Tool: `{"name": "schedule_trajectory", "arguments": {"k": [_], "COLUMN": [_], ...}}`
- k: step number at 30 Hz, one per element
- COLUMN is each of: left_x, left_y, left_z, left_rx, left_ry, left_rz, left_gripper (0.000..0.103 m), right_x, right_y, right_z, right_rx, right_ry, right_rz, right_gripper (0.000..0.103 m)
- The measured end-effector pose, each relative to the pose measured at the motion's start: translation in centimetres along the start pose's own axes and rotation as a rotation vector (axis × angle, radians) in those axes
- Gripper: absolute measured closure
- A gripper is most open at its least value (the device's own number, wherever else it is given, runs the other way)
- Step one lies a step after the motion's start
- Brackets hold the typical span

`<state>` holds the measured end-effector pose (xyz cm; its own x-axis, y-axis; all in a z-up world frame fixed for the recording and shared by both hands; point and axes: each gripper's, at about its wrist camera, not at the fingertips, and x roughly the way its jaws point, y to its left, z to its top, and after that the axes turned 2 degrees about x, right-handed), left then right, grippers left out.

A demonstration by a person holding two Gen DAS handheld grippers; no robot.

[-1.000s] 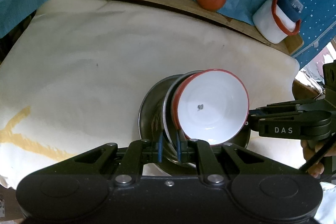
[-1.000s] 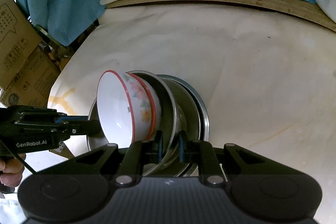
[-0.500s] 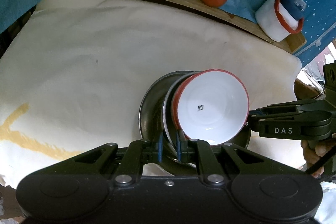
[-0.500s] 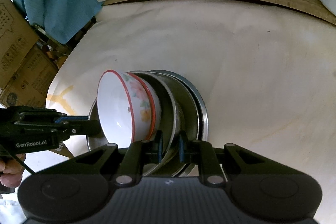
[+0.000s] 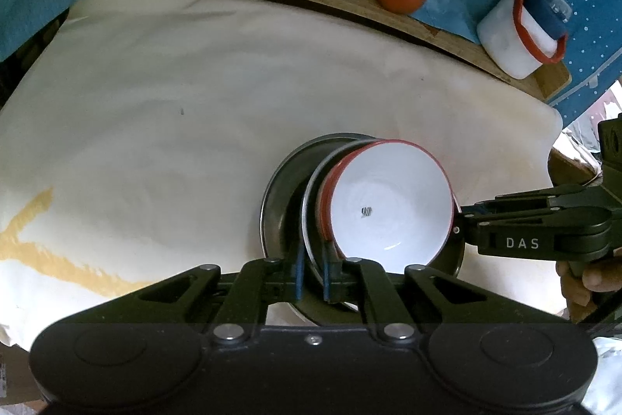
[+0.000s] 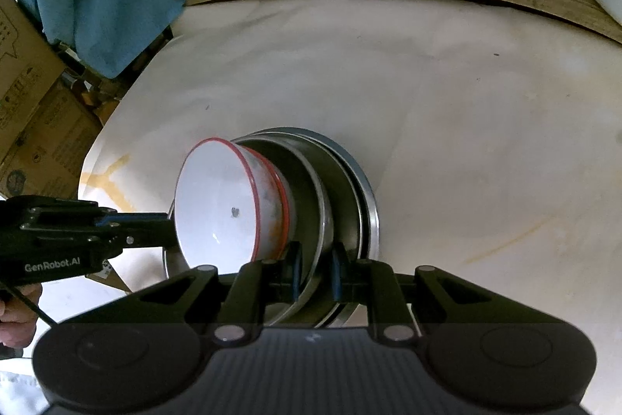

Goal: Organize plates and bowls
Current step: 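Lower the bowl stack onto the steel plates and open both grippers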

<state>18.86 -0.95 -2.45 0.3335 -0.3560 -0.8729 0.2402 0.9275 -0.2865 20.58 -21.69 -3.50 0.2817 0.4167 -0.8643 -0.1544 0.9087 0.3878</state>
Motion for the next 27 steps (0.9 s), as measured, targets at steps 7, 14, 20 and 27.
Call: {"name": "schedule_trajectory", "arguments": {"k": [7,14,20,27], "left_x": [-0.1,-0.1,-0.2,-0.2], "left_y": [0.2,0.1,-0.1,-0.5], "left_z": [-0.1,-0.2,-0.1,0.0], "left_rx": [-0.004,0.003,0.013,0.033], "left_ry": [0.000,-0.002,-0.005,-0.017], "left_rz": [-0.001,0.010,0.046,0.067], "left_gripper": [0.095,0.093,0.080,0.072], "right_x": [0.0,-0.1,-0.3,-1.0], "right_y": [0.1,-0.2,0.0,-0.3], "right_z": [0.0,-0.1,-0.1,-0.2], "right_rx": [0.006,0.004,-0.003,-0.002], "right_ry": [-0.001,-0.003,-0.004,-0.029], "right_rz": [0.004,0.009,0.002,-0.015], "right_gripper": [0.085,0.084,0.084,0.083]}}
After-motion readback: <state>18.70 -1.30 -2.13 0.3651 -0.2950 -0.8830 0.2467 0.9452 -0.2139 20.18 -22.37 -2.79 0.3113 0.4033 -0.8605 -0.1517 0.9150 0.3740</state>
